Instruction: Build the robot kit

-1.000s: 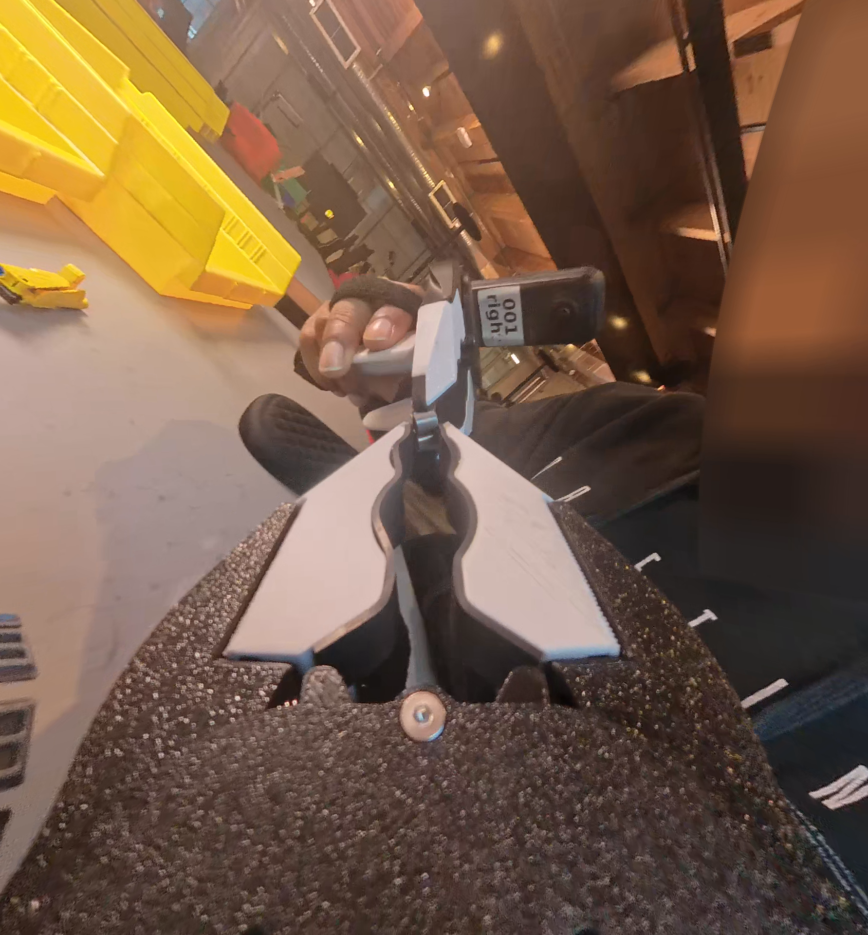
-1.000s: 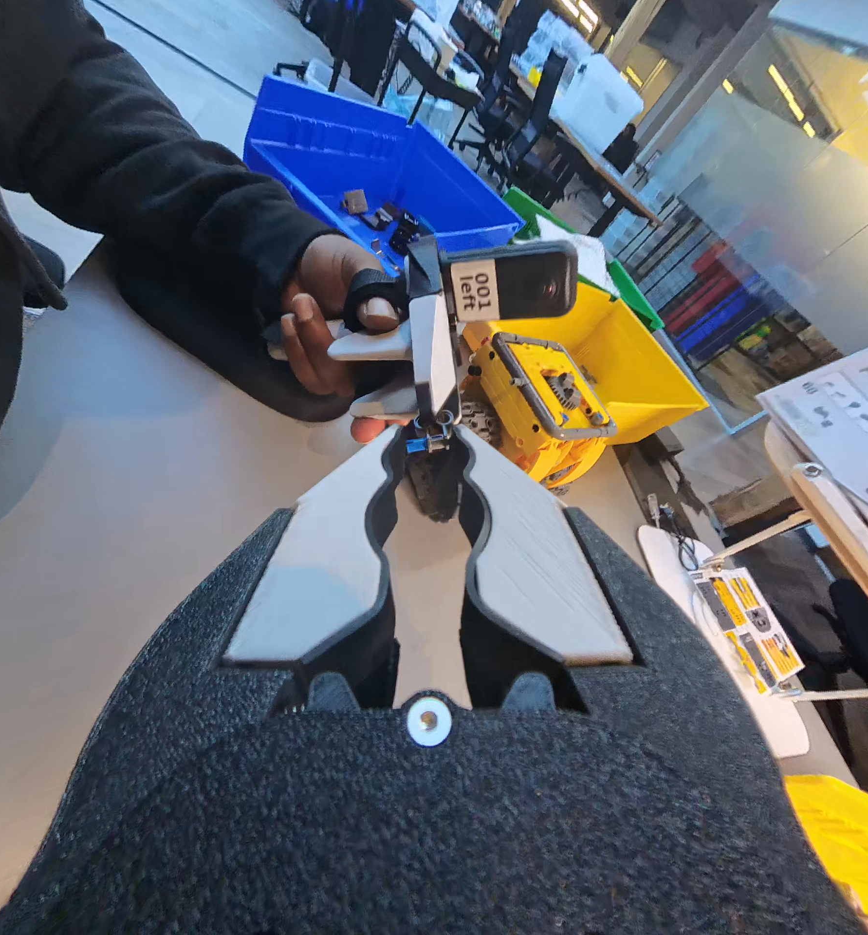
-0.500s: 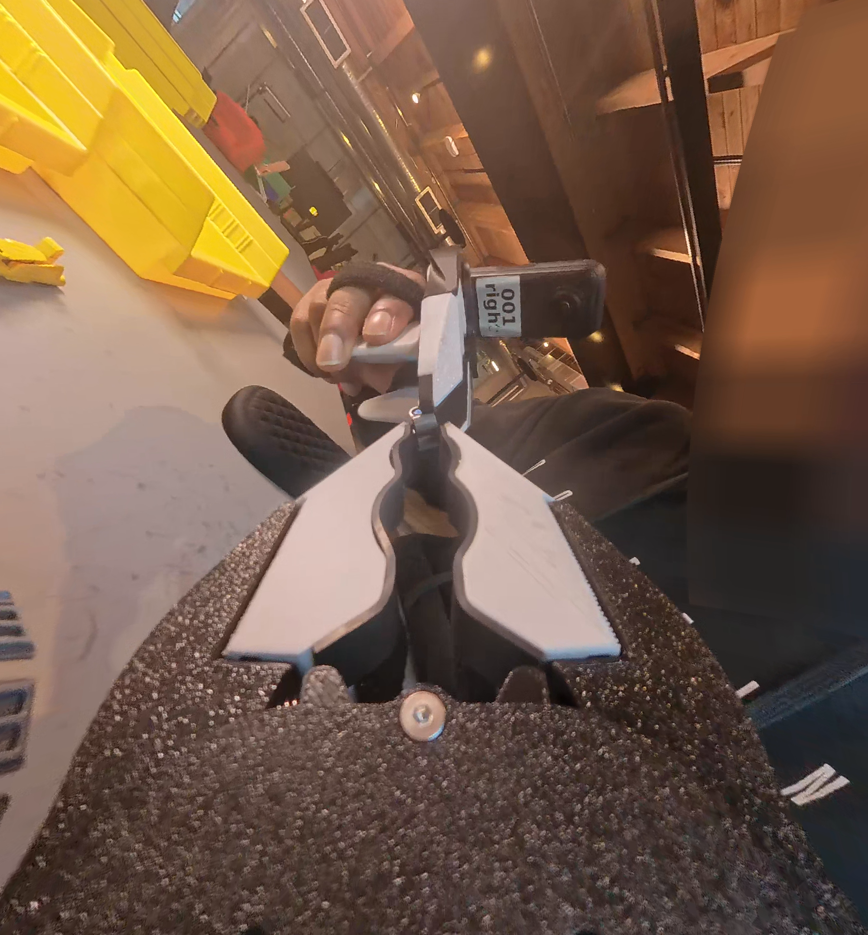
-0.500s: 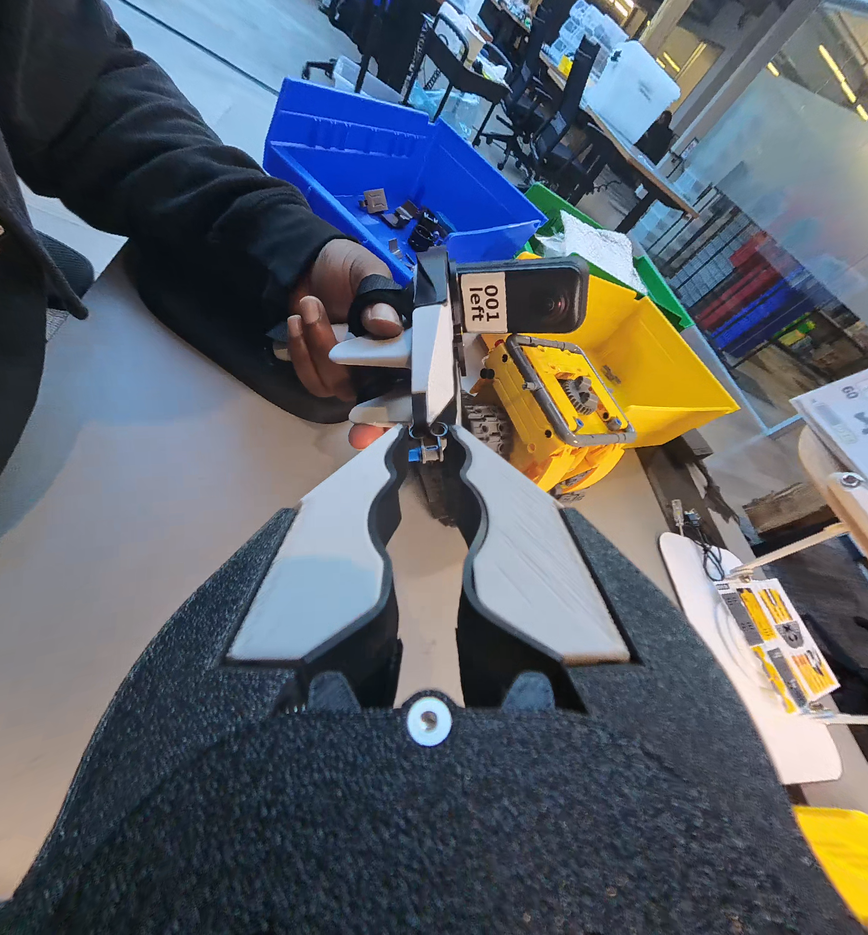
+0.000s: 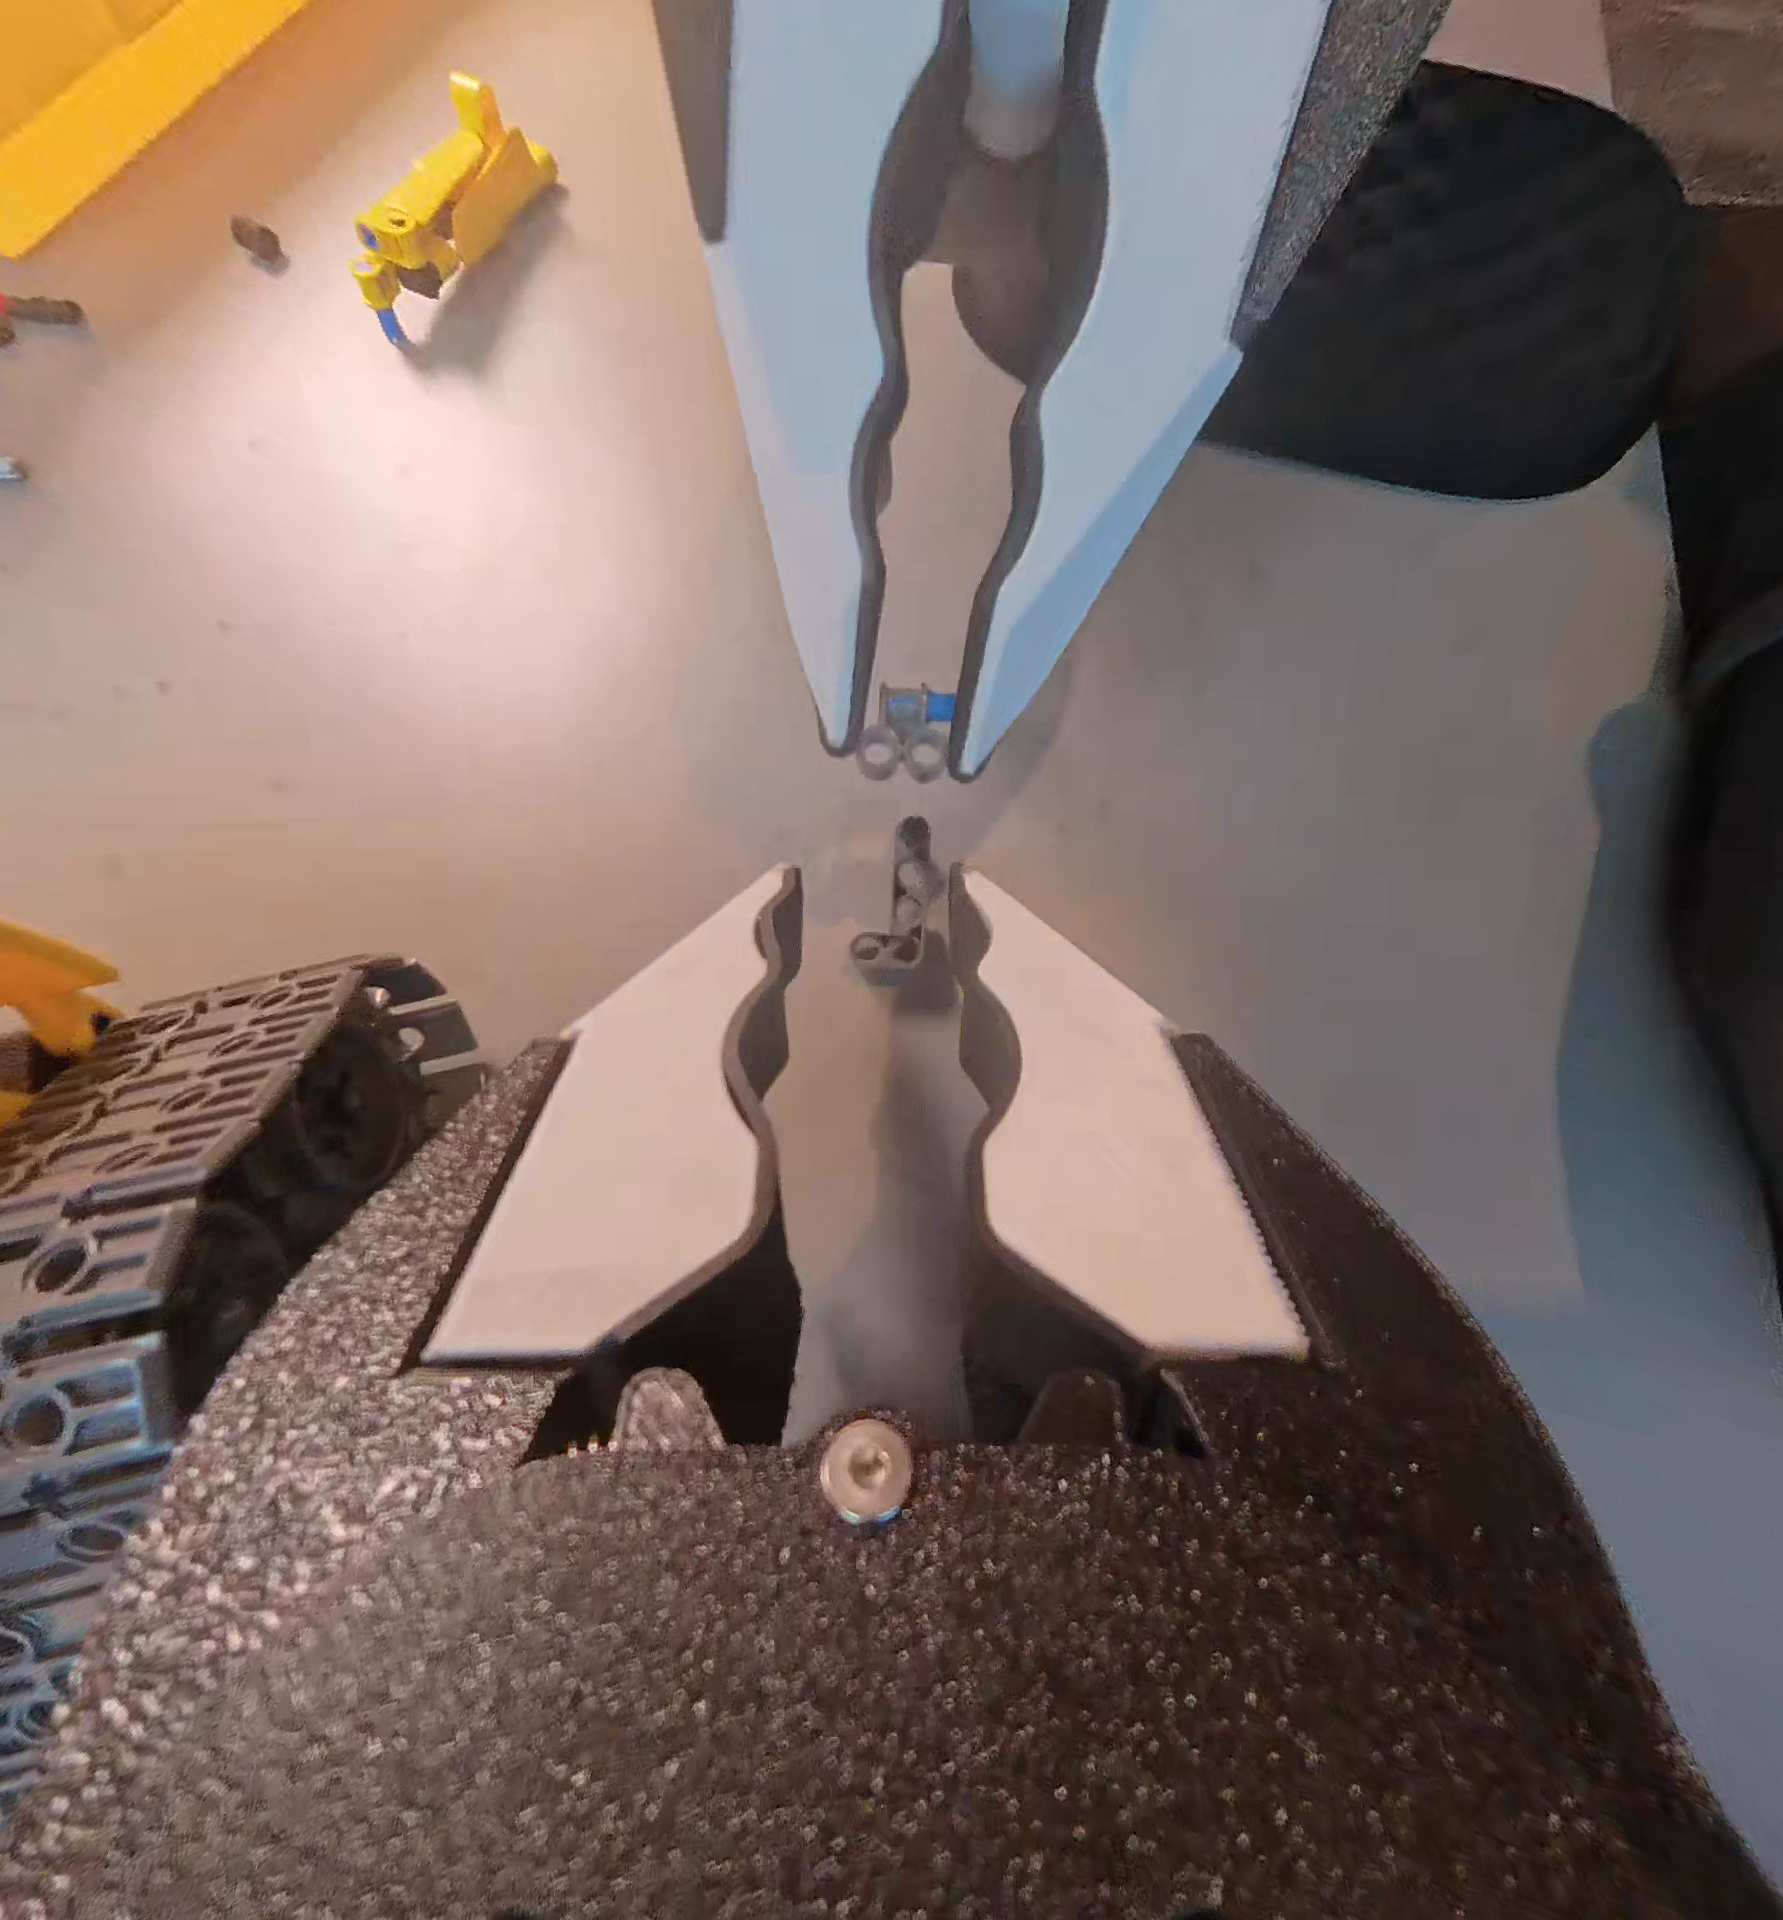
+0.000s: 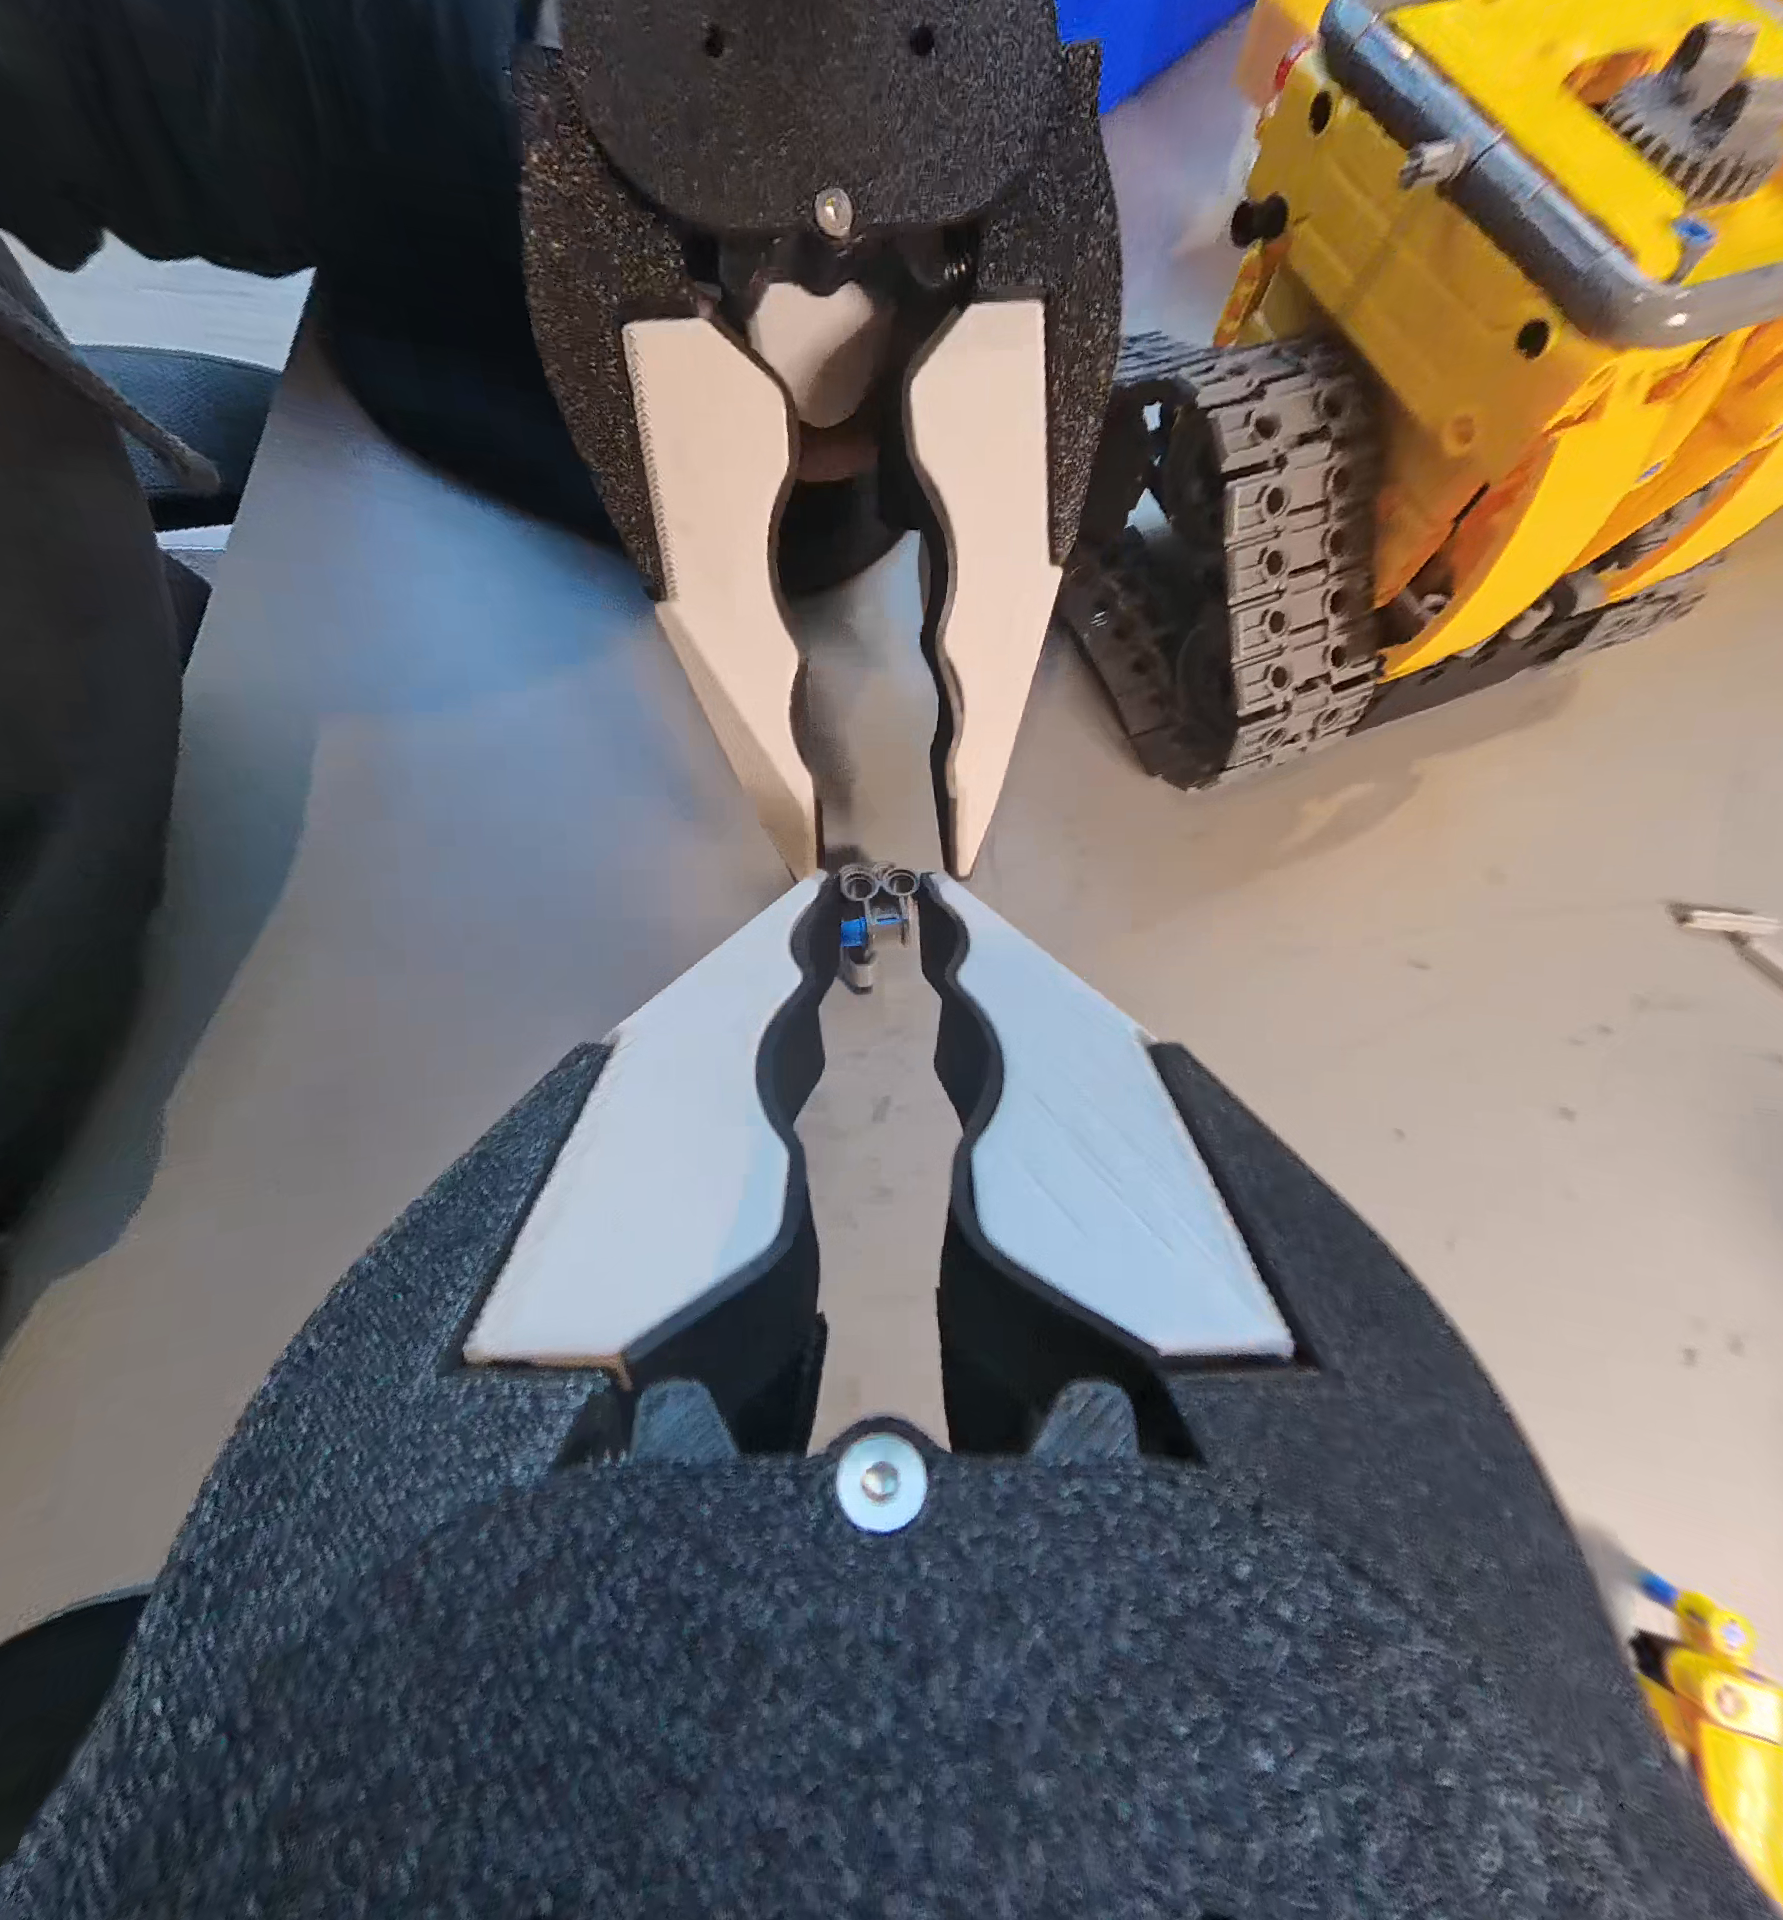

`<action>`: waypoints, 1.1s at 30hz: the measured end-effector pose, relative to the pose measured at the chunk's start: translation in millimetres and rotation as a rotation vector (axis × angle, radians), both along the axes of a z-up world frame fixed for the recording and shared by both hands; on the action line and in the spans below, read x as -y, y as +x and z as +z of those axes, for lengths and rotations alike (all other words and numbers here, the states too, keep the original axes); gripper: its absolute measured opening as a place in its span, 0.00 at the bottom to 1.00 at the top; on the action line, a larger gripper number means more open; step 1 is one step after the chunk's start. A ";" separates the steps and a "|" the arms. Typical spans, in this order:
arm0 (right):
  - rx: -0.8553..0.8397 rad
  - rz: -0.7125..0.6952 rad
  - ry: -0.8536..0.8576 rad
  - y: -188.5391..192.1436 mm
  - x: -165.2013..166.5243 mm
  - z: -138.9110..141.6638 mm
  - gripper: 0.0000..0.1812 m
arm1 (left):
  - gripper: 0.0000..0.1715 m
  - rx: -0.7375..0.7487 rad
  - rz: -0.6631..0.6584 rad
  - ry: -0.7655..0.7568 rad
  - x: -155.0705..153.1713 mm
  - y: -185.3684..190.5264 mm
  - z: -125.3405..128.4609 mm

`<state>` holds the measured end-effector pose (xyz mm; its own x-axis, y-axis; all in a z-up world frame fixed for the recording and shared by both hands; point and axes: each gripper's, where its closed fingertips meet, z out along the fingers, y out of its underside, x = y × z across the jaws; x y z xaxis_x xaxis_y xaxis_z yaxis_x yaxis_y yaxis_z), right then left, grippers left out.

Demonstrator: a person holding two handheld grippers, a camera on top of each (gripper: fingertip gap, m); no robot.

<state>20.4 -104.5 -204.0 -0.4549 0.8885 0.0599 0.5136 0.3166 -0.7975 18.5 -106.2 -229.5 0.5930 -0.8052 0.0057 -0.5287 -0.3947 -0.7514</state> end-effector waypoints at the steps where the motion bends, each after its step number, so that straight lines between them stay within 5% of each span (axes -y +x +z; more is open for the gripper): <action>1: 0.016 0.000 -0.004 -0.6 0.7 -2.4 0.08 | 0.15 -0.007 -0.003 0.006 -0.6 1.0 0.0; 11: 0.129 -0.001 0.065 -2.2 2.9 -21.4 0.08 | 0.05 -0.123 -0.076 -0.026 3.1 7.0 -20.4; 33: 0.226 0.029 0.122 1.9 -1.1 -23.7 0.08 | 0.04 -0.104 -0.077 -0.046 4.4 8.4 -21.4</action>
